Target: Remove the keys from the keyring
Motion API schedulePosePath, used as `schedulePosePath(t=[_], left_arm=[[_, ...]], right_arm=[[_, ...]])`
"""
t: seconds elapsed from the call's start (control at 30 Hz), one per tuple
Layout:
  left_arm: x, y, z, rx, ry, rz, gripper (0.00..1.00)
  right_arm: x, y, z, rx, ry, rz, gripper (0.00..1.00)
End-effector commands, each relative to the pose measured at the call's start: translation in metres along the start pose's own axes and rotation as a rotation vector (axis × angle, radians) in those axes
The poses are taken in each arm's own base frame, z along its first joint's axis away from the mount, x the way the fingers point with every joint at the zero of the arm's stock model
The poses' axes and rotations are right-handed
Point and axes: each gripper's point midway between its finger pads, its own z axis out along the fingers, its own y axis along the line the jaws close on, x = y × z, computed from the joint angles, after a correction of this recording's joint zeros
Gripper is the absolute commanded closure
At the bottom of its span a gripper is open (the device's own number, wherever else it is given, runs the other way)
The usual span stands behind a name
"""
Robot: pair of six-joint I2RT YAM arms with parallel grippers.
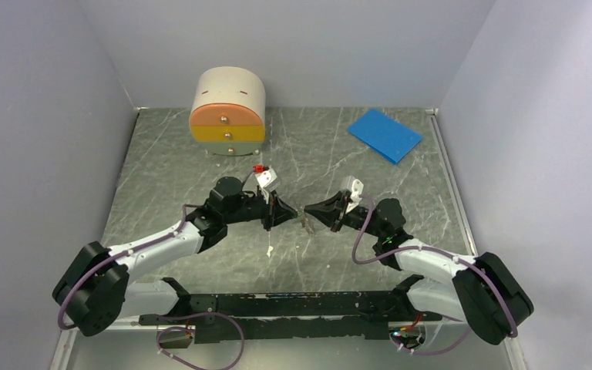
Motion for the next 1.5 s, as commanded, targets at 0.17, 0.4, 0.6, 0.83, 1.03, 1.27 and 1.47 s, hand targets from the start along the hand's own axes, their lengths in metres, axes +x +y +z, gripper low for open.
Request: schedulePosePath(t=[0.17, 0.4, 0.6, 0.83, 1.03, 1.27, 1.47], left_arm=[[-0.003, 0.012, -0.016, -0.126, 0.121, 0.182, 0.97], [-0.001, 0.008, -0.018, -0.142, 0.171, 0.269, 0.97], [0.001, -0.001, -0.018, -0.127, 0.172, 0.314, 0.97], [0.0, -0.009, -0.018, -0.102, 0.164, 0.335, 0.97], [0.0, -0.012, -0.017, -0.087, 0.164, 0.338, 0.98], [0.001, -0.013, -0.018, -0.082, 0.16, 0.338, 0.97], [0.0, -0.014, -0.018, -0.078, 0.154, 0.34, 0.98]], right_arm=[[-0.014, 0.009, -0.004, -0.067, 0.085, -0.163, 0.65], [-0.007, 0.014, -0.006, -0.094, 0.221, -0.21, 0.52], [-0.004, 0.018, 0.002, -0.17, 0.265, -0.265, 0.52], [0.01, 0.022, 0.009, -0.284, 0.313, -0.309, 0.53], [0.011, 0.025, 0.014, -0.347, 0.312, -0.324, 0.57], [0.015, 0.024, 0.022, -0.367, 0.314, -0.335, 0.57], [0.017, 0.023, 0.025, -0.374, 0.323, -0.329, 0.66]])
